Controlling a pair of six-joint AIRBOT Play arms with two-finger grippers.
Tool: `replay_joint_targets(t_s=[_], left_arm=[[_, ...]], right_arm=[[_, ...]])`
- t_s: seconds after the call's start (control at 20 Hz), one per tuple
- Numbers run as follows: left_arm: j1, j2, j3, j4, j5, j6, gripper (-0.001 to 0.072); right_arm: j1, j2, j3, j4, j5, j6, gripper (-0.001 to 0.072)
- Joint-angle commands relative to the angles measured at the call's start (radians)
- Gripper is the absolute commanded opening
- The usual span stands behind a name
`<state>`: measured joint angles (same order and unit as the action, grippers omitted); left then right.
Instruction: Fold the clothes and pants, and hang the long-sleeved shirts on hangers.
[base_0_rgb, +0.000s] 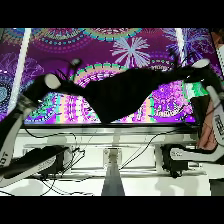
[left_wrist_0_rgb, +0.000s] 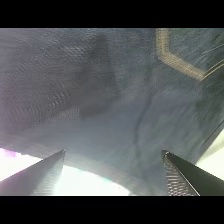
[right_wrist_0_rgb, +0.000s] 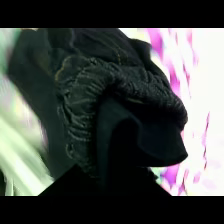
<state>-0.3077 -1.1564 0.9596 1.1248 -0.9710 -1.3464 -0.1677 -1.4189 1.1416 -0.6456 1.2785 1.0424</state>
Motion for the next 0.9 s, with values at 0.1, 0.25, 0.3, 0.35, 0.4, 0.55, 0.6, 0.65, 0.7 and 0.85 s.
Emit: replay_joint_targets(t_s=[0.1, 0.25, 0.3, 0.35, 0.4, 0.55, 0.6, 0.65, 0.7, 0.85], left_arm=[[0.202, 0.121, 0.245, 0.072, 0.023, 0.0, 0.069], [0.27, 0.203, 0.255, 0.072, 0.051, 0.0, 0.069], [0.282, 0.222, 0.255, 0.072, 0.051, 0.0, 0.0691], [0.286, 0.237, 0.255, 0.072, 0.051, 0.0, 0.069], [0.286, 0.245, 0.255, 0.072, 0.051, 0.0, 0.069], [0.285, 0.246, 0.255, 0.072, 0.051, 0.0, 0.069], [0.285, 0.246, 0.255, 0.072, 0.051, 0.0, 0.069], [0.285, 0.246, 0.255, 0.072, 0.051, 0.0, 0.069], [0.285, 0.246, 0.255, 0.072, 0.051, 0.0, 0.069], [0.285, 0.246, 0.255, 0.072, 0.051, 0.0, 0.069]], right_arm=[[-0.144, 0.269, 0.28, -0.317, -0.079, 0.451, 0.0035], [-0.295, 0.43, 0.347, -0.645, -0.025, 0.852, 0.0035], [-0.355, 0.486, 0.349, -0.714, 0.02, 0.964, 0.0036], [-0.413, 0.536, 0.349, -0.769, 0.068, 1.043, 0.0035], [-0.475, 0.583, 0.349, -0.825, 0.121, 1.103, 0.0036], [-0.653, 0.688, 0.349, -1.006, 0.259, 1.123, 0.0036], [-0.711, 0.707, 0.349, -1.054, 0.303, 1.123, 0.0036], [-0.772, 0.718, 0.349, -1.08, 0.351, 1.122, 0.0047], [-0.826, 0.721, 0.349, -1.081, 0.391, 1.122, 0.013], [-0.906, 0.711, 0.349, -1.067, 0.463, 1.106, 0.0708]])
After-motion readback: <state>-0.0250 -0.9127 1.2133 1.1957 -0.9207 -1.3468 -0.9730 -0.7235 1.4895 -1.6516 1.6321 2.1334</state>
